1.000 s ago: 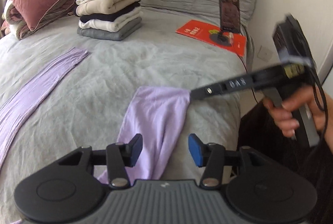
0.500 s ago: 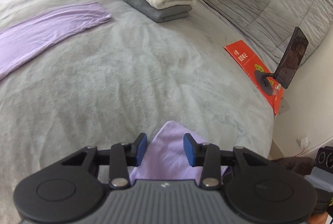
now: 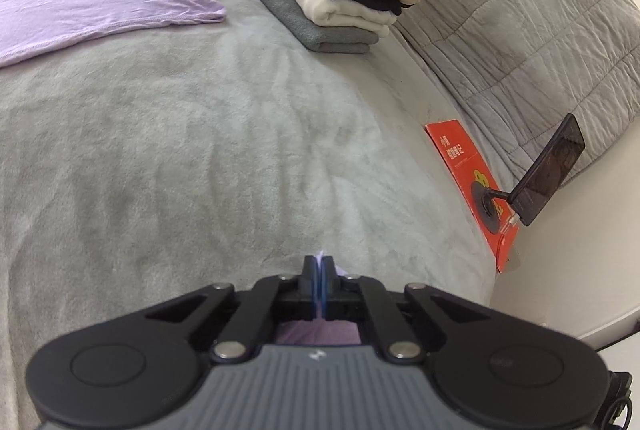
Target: Fold clothes
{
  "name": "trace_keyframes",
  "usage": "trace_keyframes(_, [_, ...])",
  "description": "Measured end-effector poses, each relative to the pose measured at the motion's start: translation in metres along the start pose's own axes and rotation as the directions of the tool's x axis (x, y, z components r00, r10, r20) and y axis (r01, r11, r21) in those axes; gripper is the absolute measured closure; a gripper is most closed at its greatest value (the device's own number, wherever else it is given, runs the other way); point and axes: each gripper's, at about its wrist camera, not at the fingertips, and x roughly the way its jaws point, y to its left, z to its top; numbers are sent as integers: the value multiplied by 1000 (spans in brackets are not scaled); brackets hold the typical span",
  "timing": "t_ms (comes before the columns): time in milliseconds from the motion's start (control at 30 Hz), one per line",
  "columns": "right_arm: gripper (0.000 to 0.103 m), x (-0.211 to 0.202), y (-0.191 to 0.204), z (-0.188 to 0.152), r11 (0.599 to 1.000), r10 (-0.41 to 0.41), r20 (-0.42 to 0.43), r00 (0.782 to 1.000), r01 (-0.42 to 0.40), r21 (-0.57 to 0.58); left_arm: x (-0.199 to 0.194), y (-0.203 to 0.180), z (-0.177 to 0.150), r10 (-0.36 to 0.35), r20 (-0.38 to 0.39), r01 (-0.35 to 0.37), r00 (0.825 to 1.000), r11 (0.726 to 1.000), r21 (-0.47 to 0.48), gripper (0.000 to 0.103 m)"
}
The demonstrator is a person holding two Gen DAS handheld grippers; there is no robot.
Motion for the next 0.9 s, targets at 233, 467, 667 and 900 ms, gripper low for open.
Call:
trace_keyframes(233, [103,-36,33,2,981,-118,152,981,139,-134,-4,-38,-3,-85,42,80,996,991,109,102])
trace_keyframes(467, [103,-39,42,-17,930,-283,195,939,319,-182,15,-58,-25,-46,36,37,998,976,213,102])
trace_keyframes(667, [103,-30,35,-33,876,-369,226,902,418,-240,19,-65,-44,15,96,-40,995,963,266,96])
trace_keyframes(900, [90,-37,43,-34,835,-399,279,873,472,-282,-25,-58,-52,46,207,-82,977,983,167,64])
